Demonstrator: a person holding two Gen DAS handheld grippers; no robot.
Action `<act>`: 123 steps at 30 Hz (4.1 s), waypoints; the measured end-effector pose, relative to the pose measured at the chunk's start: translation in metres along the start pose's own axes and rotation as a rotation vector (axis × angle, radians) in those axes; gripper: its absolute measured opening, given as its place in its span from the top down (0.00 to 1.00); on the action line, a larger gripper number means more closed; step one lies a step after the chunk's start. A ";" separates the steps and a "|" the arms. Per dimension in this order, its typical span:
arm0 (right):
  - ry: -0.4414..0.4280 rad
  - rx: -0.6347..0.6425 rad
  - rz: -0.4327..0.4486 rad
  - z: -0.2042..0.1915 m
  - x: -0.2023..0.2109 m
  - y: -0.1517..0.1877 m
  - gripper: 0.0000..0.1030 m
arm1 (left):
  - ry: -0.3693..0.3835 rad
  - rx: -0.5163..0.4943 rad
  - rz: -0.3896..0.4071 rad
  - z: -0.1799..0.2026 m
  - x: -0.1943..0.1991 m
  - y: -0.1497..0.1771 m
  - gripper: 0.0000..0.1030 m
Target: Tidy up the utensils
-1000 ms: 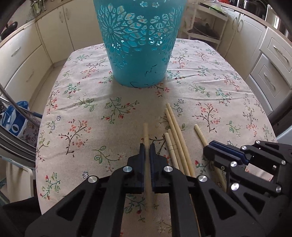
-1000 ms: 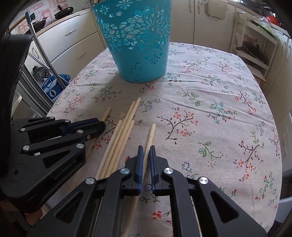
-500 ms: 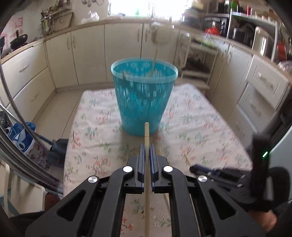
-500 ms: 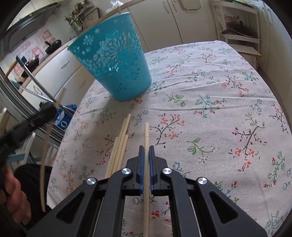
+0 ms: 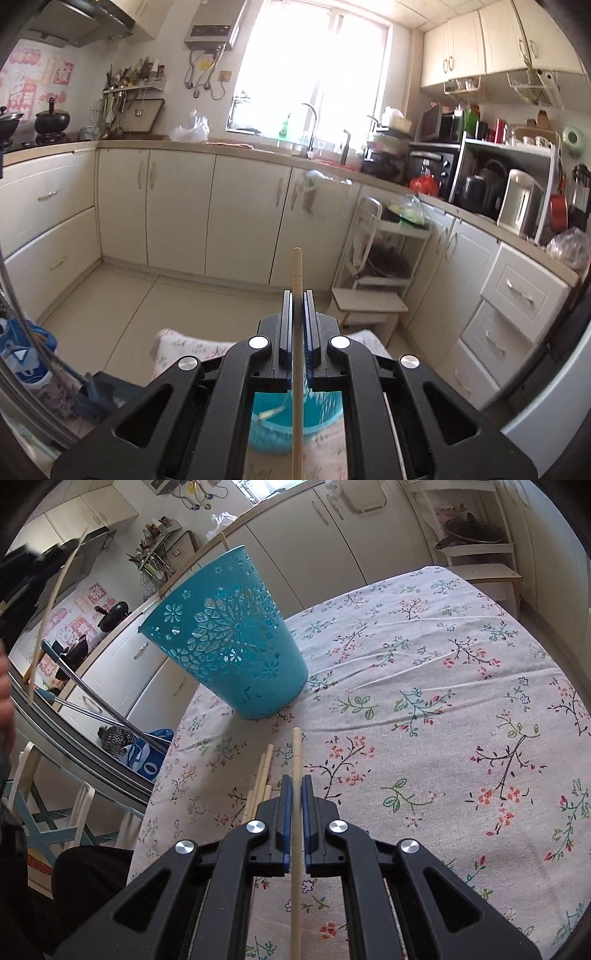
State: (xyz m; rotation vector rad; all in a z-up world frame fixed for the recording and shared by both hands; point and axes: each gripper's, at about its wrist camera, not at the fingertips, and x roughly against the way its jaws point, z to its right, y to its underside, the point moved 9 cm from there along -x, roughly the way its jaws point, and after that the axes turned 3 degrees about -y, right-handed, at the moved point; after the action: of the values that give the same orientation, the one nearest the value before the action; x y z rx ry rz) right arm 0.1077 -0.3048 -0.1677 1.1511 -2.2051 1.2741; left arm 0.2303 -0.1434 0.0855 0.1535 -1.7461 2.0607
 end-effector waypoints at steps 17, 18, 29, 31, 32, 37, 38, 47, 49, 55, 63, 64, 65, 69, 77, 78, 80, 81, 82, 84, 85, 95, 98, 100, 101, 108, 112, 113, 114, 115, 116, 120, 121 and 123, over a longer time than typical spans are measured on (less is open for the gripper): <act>-0.003 -0.016 0.014 0.005 -0.002 -0.004 0.94 | -0.123 0.086 0.037 -0.017 -0.105 0.004 0.95; -0.003 -0.015 0.015 0.005 -0.002 -0.004 0.94 | -0.127 0.079 0.023 -0.018 -0.107 0.010 0.95; -0.032 -0.008 0.061 -0.002 0.011 -0.011 0.94 | -0.143 0.033 -0.146 -0.038 -0.090 0.062 0.86; -0.054 -0.006 0.078 -0.007 0.016 -0.015 0.94 | -0.150 0.035 -0.161 -0.048 -0.072 0.070 0.73; -0.064 -0.004 0.085 -0.009 0.019 -0.017 0.94 | -0.154 0.039 -0.162 -0.053 -0.064 0.072 0.65; -0.122 -0.001 0.133 -0.028 0.036 -0.033 0.94 | -0.186 0.072 -0.159 -0.084 -0.005 0.095 0.51; -0.135 0.000 0.149 -0.032 0.042 -0.039 0.94 | -0.197 0.081 -0.164 -0.092 0.006 0.103 0.48; -0.233 0.061 0.326 -0.088 0.092 -0.127 0.94 | -0.250 0.172 -0.312 -0.142 0.058 0.202 0.44; -0.241 0.091 0.379 -0.104 0.100 -0.155 0.94 | -0.266 0.165 -0.325 -0.145 0.060 0.217 0.44; -0.221 0.186 0.566 -0.154 0.098 -0.240 0.94 | -0.272 0.041 -0.274 -0.126 0.058 0.216 0.43; -0.041 0.232 0.533 -0.154 0.010 -0.270 0.94 | -0.266 0.064 -0.288 -0.130 0.049 0.214 0.40; -0.019 0.230 0.502 -0.149 -0.001 -0.268 0.94 | -0.270 0.076 -0.286 -0.133 0.049 0.213 0.40; -0.008 0.229 0.476 -0.146 -0.010 -0.264 0.94 | -0.272 0.088 -0.284 -0.136 0.049 0.212 0.40; 0.039 0.250 0.414 -0.136 -0.030 -0.247 0.94 | -0.280 0.082 -0.272 -0.136 0.050 0.209 0.39; 0.081 0.329 0.330 -0.135 -0.030 -0.220 0.92 | -0.276 0.007 -0.253 -0.119 0.056 0.207 0.35; 0.081 0.329 0.329 -0.135 -0.024 -0.216 0.90 | -0.278 0.006 -0.254 -0.119 0.057 0.207 0.35; 0.076 0.327 0.333 -0.136 -0.010 -0.208 0.84 | -0.283 0.000 -0.254 -0.118 0.059 0.208 0.34; 0.073 0.329 0.337 -0.136 -0.001 -0.204 0.81 | -0.286 -0.004 -0.253 -0.118 0.060 0.208 0.33; 0.069 0.331 0.344 -0.137 0.010 -0.197 0.79 | -0.290 -0.010 -0.251 -0.117 0.061 0.209 0.32; 0.066 0.332 0.352 -0.136 0.030 -0.185 0.73 | -0.294 -0.024 -0.250 -0.115 0.064 0.209 0.29; 0.068 0.330 0.350 -0.134 0.041 -0.175 0.70 | -0.292 -0.032 -0.250 -0.113 0.066 0.210 0.28; 0.113 0.237 0.246 -0.096 0.103 -0.045 0.53 | -0.243 -0.069 -0.203 -0.088 0.104 0.204 0.15; 0.128 0.214 0.205 -0.079 0.107 -0.009 0.52 | -0.239 -0.071 -0.231 -0.085 0.108 0.214 0.15; 0.131 0.200 0.179 -0.069 0.108 0.009 0.52 | -0.248 -0.083 -0.246 -0.081 0.113 0.221 0.15; 0.130 0.197 0.165 -0.064 0.108 0.016 0.52 | -0.254 -0.087 -0.249 -0.079 0.116 0.223 0.15; 0.106 0.184 0.184 -0.039 0.117 0.025 0.54 | -0.289 -0.072 -0.251 -0.078 0.147 0.228 0.15; 0.097 0.144 0.168 -0.019 0.115 0.037 0.66 | -0.287 -0.067 -0.269 -0.069 0.164 0.228 0.15; 0.099 0.129 0.155 -0.013 0.112 0.042 0.66 | -0.279 -0.071 -0.275 -0.065 0.168 0.229 0.15; 0.098 0.110 0.134 -0.008 0.107 0.046 0.69 | -0.270 -0.071 -0.280 -0.062 0.170 0.230 0.15; 0.093 0.103 0.120 -0.007 0.103 0.048 0.71 | -0.259 -0.073 -0.286 -0.058 0.171 0.232 0.15; 0.092 0.112 0.112 -0.009 0.100 0.050 0.71 | -0.251 -0.080 -0.290 -0.056 0.171 0.234 0.15; 0.089 0.201 0.069 -0.033 0.081 0.051 0.71 | -0.231 -0.081 -0.317 -0.052 0.160 0.244 0.14; 0.091 0.216 0.057 -0.038 0.075 0.051 0.71 | -0.223 -0.072 -0.328 -0.054 0.155 0.246 0.14; 0.092 0.241 0.024 -0.048 0.056 0.050 0.74 | -0.211 -0.052 -0.345 -0.058 0.144 0.248 0.14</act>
State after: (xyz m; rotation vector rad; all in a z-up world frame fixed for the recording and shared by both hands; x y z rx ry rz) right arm 0.0300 -0.2782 -0.1346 1.1281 -2.0472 1.6043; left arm 0.0144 -0.0788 -0.1018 0.6301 -1.7458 1.7990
